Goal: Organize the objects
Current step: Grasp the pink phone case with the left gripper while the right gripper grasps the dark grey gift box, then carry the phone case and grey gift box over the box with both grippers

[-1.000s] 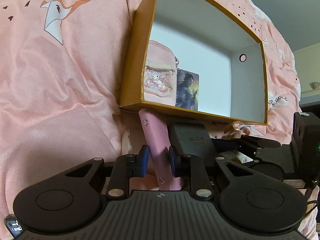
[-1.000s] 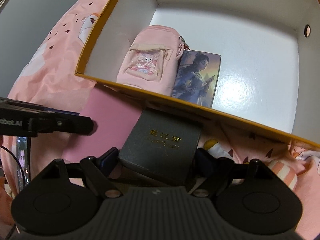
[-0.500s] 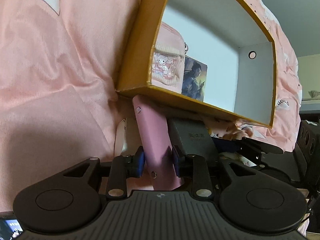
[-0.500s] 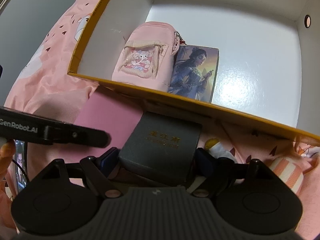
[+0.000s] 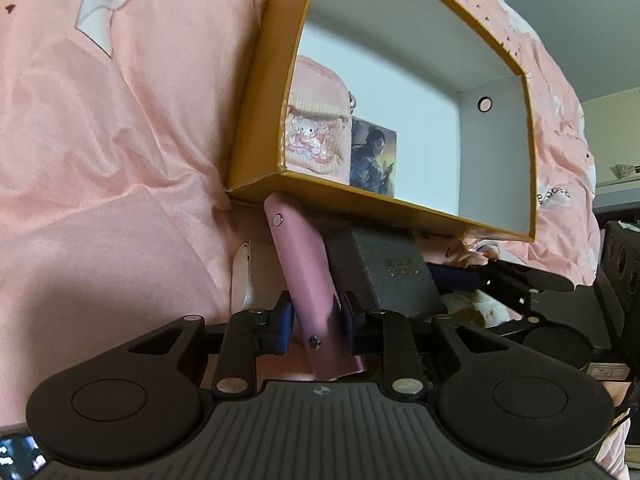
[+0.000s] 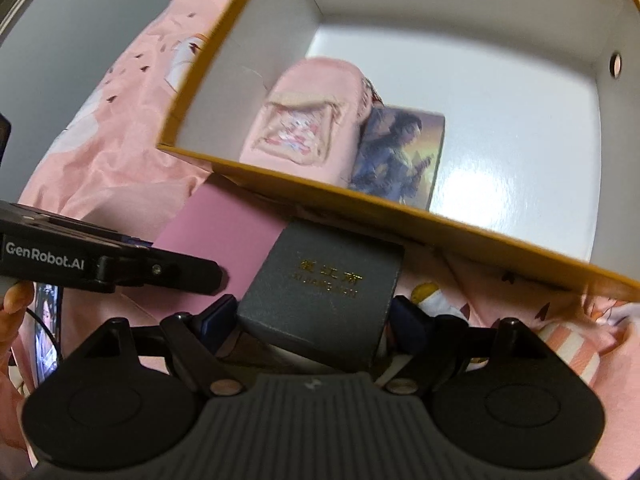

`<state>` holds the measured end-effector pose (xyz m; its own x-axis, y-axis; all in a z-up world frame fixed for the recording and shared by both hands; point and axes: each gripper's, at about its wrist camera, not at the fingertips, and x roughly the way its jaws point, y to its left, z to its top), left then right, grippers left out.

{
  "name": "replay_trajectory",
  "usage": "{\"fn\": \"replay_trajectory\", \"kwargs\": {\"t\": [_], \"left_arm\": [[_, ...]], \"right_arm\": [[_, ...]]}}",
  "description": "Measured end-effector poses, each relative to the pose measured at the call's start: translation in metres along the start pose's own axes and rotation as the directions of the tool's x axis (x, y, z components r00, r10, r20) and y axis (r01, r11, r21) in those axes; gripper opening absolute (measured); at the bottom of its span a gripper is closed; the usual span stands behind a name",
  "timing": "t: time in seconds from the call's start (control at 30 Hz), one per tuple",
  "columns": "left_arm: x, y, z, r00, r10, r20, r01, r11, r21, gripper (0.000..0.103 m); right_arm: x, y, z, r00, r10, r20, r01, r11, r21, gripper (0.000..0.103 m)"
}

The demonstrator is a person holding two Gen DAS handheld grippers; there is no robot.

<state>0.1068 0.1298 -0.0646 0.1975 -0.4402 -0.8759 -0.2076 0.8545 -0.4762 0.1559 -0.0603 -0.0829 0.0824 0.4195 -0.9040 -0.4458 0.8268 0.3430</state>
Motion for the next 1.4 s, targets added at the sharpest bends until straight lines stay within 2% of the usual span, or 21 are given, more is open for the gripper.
{"fn": "replay_trajectory", "kwargs": {"t": [0.23,0.4,0.67,0.9,1.4], "left_arm": [[-0.027,-0.004,-0.008,0.998,-0.022,0.057,0.021,1.000,0.007,0.024],[-0.050,-0.011,-0.011,0.994,-0.022,0.111,0.018,0.999,0.036,0.020],[-0.078,-0.024,-0.004,0.981,-0.066,0.184,0.054,0.996,0.072,0.020],[-0.077,-0.041,0.011,0.975,-0.065,0.212,0.039,0.992,0.124,0.020],[-0.065,-0.055,0.067,0.965,-0.024,0.262,-0.024,0.984,0.177,0.020]], "right_arm": [[-0.026,0.022,0.005,0.998,0.024,0.050,-0.020,0.997,-0.075,0.083],[-0.038,0.026,0.006,0.997,0.033,0.065,-0.028,0.996,-0.084,0.083],[-0.062,0.027,0.010,0.992,0.057,0.113,-0.049,0.996,-0.074,0.083],[-0.083,0.025,0.024,0.982,0.051,0.183,-0.037,0.996,-0.076,0.082],[-0.075,0.004,0.061,0.977,0.023,0.210,-0.021,1.000,-0.010,0.081]]}}
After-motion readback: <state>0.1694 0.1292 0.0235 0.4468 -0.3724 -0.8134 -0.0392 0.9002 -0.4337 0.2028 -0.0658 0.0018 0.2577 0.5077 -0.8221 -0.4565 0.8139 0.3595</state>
